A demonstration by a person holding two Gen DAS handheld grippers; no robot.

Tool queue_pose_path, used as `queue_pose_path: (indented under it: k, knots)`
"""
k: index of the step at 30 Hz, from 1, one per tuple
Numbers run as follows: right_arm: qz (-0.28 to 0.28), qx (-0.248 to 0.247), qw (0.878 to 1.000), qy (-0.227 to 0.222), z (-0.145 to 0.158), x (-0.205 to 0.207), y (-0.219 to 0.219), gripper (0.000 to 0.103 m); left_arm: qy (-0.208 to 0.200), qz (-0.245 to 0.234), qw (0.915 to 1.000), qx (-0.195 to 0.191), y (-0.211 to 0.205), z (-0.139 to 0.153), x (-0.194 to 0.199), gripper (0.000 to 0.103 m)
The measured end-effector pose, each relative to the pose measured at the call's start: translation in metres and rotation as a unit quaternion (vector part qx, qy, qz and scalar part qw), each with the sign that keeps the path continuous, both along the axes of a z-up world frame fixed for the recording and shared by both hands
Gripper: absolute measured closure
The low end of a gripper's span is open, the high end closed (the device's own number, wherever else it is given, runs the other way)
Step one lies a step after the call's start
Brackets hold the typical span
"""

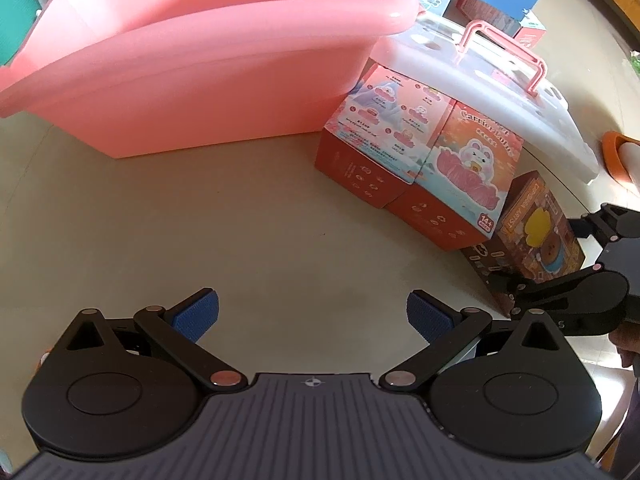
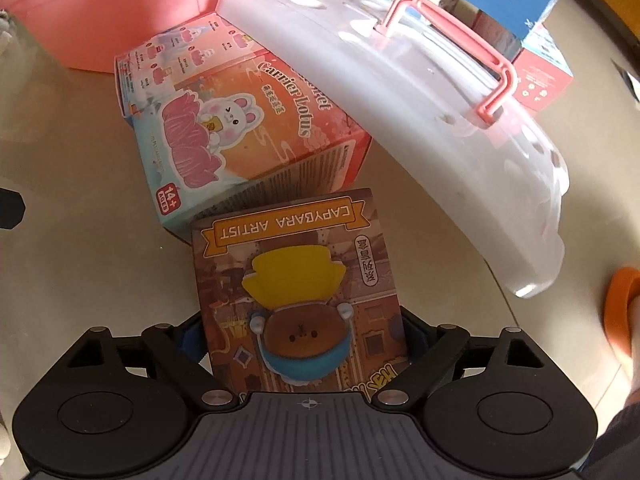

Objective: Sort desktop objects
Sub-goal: 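Lift the Capybara box with the right gripper and carry it over the pink tub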

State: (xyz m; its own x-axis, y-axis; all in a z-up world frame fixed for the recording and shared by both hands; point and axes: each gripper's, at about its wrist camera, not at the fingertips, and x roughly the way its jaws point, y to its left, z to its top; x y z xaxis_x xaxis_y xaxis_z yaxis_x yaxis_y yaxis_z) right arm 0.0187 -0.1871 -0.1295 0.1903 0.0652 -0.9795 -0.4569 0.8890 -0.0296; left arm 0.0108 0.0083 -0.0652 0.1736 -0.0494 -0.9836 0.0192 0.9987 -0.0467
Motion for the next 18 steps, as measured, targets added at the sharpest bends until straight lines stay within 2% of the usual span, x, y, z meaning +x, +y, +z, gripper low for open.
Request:
queue_pose_path:
  k: [3, 7, 14, 18]
  knots:
    - [-0.015, 0.008, 1.000, 0.021, -0.003, -0.014, 0.007, 0.020, -0.002, -0.007, 1.0000, 0.004, -0.002, 0.002, 0.000, 0.000]
    - [-0.019, -0.005, 1.000, 0.023, -0.005, -0.035, 0.031, 0.021, -0.005, -0.003, 1.0000, 0.005, 0.000, 0.006, -0.001, 0.000]
    - [-0.085, 0.001, 0.996, 0.029, 0.002, -0.070, 0.067, 0.022, -0.015, 0.005, 0.9998, 0.014, 0.007, 0.017, -0.002, 0.000]
    - [-0.107, 0.013, 0.993, 0.047, 0.008, -0.097, 0.099, 0.022, -0.015, 0.019, 0.9996, 0.012, 0.014, 0.022, -0.001, 0.000]
